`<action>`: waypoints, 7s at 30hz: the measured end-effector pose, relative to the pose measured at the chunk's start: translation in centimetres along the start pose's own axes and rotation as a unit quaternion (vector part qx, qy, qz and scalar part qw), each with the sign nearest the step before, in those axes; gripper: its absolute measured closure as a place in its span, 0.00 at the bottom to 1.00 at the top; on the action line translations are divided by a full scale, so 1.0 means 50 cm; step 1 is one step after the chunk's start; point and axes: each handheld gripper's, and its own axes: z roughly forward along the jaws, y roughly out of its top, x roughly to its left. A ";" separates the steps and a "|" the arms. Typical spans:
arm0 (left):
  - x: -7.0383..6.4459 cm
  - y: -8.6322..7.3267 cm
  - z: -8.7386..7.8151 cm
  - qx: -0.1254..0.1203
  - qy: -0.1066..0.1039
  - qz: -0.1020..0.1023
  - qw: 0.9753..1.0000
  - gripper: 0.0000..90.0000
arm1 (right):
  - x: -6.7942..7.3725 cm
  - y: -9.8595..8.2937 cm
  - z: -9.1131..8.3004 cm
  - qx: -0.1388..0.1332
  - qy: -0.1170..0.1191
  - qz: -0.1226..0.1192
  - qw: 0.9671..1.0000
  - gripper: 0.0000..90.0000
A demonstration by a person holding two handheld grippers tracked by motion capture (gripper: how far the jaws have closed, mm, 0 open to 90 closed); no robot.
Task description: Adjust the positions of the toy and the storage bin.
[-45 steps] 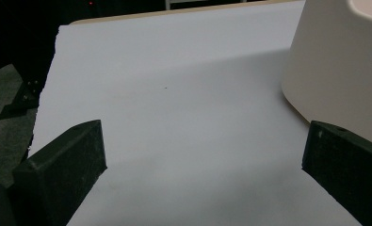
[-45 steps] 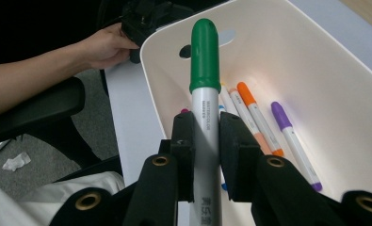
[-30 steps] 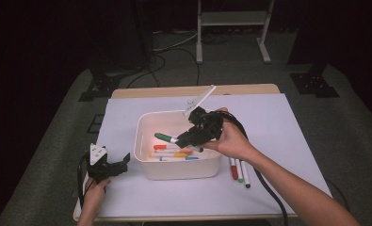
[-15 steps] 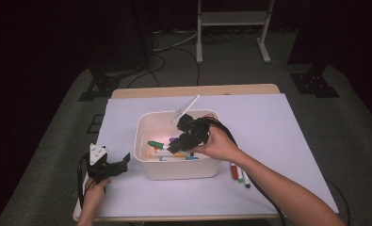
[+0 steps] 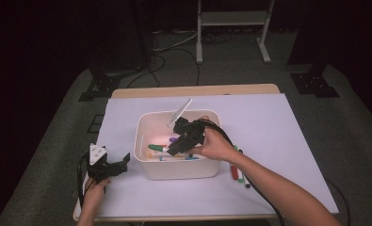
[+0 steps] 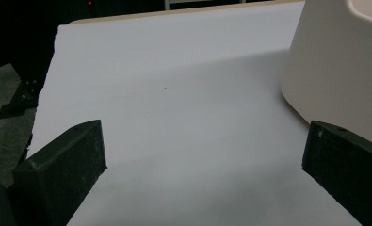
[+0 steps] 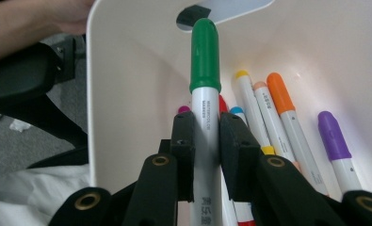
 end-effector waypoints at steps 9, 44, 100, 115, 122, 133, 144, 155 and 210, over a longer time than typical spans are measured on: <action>0.001 0.000 0.000 -0.001 0.000 -0.001 1.000 0.00 | -0.006 -0.001 0.023 0.031 0.000 -0.008 0.999 0.79; 0.000 0.000 -0.001 0.003 0.002 0.005 1.000 0.00 | -0.015 -0.195 -0.242 -0.103 -0.078 0.078 0.989 0.64; -0.002 0.000 0.000 0.001 0.002 0.005 1.000 0.00 | -0.080 -0.569 -0.175 -0.033 -0.224 0.270 0.936 0.84; -0.002 0.000 0.000 0.002 0.002 0.005 1.000 0.00 | -0.047 -0.459 -0.262 -0.089 -0.170 0.232 0.954 0.84; -0.001 0.000 0.000 0.002 0.002 0.006 1.000 0.00 | -0.027 -0.379 -0.317 -0.113 -0.153 0.202 0.961 0.84; -0.002 0.000 0.000 -0.001 0.001 0.004 1.000 0.00 | 0.014 -0.237 -0.362 -0.121 -0.133 0.136 0.974 0.84; -0.001 0.000 -0.001 0.000 -0.001 0.005 1.000 0.00 | 0.036 -0.125 -0.321 -0.113 -0.095 0.081 0.986 0.84; -0.001 0.000 -0.001 0.000 -0.002 0.003 1.000 0.00 | 0.037 -0.057 -0.242 -0.098 -0.056 0.049 0.992 0.84; 0.001 0.000 -0.001 -0.002 -0.004 0.000 1.000 0.00 | -0.008 -0.002 0.014 0.008 0.007 0.006 1.000 0.84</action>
